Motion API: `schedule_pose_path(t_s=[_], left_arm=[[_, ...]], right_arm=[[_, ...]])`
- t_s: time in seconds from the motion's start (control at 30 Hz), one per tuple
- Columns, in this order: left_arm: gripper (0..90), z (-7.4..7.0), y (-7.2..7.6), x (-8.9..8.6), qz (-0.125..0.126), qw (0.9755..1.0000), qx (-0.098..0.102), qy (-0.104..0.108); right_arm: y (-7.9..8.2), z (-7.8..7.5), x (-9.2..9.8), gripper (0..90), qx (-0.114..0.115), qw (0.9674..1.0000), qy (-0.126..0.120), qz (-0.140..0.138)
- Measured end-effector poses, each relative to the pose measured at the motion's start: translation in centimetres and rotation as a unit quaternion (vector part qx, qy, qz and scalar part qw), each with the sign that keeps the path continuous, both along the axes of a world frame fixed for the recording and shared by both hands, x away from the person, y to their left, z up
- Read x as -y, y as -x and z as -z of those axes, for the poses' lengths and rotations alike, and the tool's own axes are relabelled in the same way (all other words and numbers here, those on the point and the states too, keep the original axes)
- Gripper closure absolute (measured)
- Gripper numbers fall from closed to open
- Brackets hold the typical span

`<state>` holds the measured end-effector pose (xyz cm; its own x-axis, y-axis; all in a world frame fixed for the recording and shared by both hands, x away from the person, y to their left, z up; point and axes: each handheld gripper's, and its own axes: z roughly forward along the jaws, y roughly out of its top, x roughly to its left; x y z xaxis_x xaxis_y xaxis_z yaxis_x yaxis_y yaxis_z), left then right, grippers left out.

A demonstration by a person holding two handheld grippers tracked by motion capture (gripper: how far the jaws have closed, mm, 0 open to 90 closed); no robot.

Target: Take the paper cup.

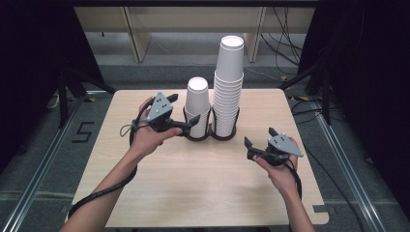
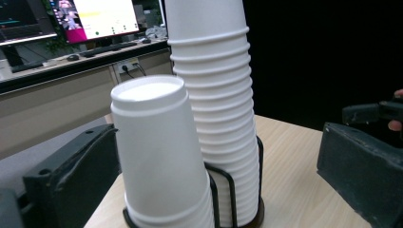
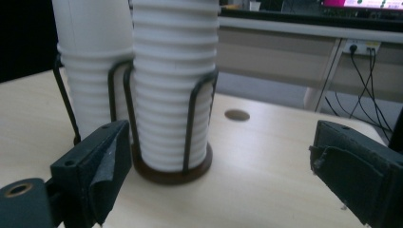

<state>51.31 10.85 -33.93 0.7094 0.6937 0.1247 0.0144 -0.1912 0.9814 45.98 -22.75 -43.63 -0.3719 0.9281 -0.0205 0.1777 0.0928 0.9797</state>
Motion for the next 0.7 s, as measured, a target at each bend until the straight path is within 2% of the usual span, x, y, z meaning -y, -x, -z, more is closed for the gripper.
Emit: schedule_pose_path(t_s=[0.07, 0.1, 0.13, 0.17, 0.2, 0.23, 0.27, 0.3, 0.37, 0.43, 0.53, 0.6, 0.7], left_arm=[[0.0, -0.6, -0.9, 0.7, 0.002, 1.0000, -0.004, -0.004], [0.0, -0.9, -1.3, 1.0, 0.005, 0.9999, -0.007, -0.009], [0.0, -1.1, -1.7, 1.4, 0.007, 0.9998, -0.011, -0.012], [0.0, -1.1, -1.7, 1.4, 0.007, 0.9998, -0.011, -0.012], [0.0, -1.6, -2.4, 2.0, 0.007, 0.9997, -0.009, -0.021], [0.0, -2.0, -2.6, 2.4, 0.009, 0.9996, -0.007, -0.025], [0.0, -2.3, -2.8, 2.7, 0.012, 0.9995, -0.006, -0.030], [0.0, -2.6, -3.0, 3.1, 0.015, 0.9992, -0.007, -0.036], [0.0, -2.9, -3.4, 3.5, 0.020, 0.9989, -0.010, -0.041], [0.0, -3.5, -4.6, 4.3, 0.021, 0.9986, -0.021, -0.043], [0.8, -3.8, -5.5, 5.0, 0.013, 0.9984, -0.016, -0.053], [0.8, -3.9, -5.9, 5.6, 0.014, 0.9981, -0.019, -0.057], [0.8, -4.0, -6.3, 6.3, 0.016, 0.9981, -0.025, -0.055]], right_arm=[[-0.7, -1.4, -0.1, 7.6, 0.009, 0.9999, -0.006, -0.008], [-0.9, -2.3, -0.1, 7.6, 0.019, 0.9998, 0.003, -0.006], [-1.2, -3.1, -0.2, 7.6, 0.018, 0.9998, -0.004, -0.006], [-1.2, -3.1, -0.2, 7.6, 0.018, 0.9998, -0.004, -0.006], [-1.9, -4.7, -0.3, 7.4, 0.027, 0.9995, -0.006, -0.014], [-2.1, -5.5, -0.4, 7.4, 0.029, 0.9995, -0.012, -0.009], [-2.6, -6.4, -0.3, 7.5, 0.041, 0.9990, -0.004, -0.013], [-2.9, -7.2, -0.5, 7.4, 0.037, 0.9991, -0.012, -0.015], [-3.6, -8.7, -0.5, 7.5, 0.047, 0.9986, -0.011, -0.020], [-4.3, -10.2, -0.7, 7.5, 0.048, 0.9985, -0.014, -0.023], [-5.4, -12.2, -1.2, 7.6, 0.051, 0.9981, -0.027, -0.023], [-6.1, -13.4, -1.6, 7.8, 0.052, 0.9978, -0.031, -0.027], [-7.2, -15.0, -2.4, 7.9, 0.053, 0.9977, -0.025, -0.035]])
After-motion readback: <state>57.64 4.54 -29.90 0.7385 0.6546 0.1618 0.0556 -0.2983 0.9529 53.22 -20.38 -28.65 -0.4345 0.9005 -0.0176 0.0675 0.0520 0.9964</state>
